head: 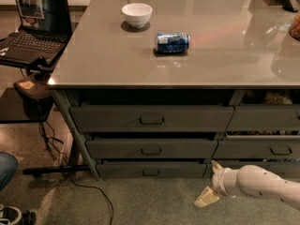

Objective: Open bottom drawer

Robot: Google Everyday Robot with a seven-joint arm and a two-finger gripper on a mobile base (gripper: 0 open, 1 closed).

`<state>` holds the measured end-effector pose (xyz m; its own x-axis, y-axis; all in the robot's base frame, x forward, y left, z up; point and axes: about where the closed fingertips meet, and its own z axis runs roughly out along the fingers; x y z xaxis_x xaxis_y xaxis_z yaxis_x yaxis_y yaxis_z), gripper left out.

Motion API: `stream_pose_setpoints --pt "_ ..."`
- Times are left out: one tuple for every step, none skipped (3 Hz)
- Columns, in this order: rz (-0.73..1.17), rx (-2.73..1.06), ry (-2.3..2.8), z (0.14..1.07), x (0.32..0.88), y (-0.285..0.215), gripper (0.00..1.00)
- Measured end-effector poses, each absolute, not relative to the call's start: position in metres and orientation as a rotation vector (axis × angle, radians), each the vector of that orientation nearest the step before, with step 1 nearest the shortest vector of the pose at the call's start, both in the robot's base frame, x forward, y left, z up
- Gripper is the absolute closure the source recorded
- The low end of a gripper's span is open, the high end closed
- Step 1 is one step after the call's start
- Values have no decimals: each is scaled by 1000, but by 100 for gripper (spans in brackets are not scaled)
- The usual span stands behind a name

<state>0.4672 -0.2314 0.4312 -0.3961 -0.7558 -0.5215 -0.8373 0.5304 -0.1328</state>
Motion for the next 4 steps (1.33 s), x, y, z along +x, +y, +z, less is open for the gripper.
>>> stream_pose_setpoints --pt "204 -1290 2242 431 467 -231 0" --pt "270 -1298 2236 400 465 -231 0" --pt "326 -1344 2207 333 475 -229 0" --pt "381 -1320 2226 304 465 -219 0"
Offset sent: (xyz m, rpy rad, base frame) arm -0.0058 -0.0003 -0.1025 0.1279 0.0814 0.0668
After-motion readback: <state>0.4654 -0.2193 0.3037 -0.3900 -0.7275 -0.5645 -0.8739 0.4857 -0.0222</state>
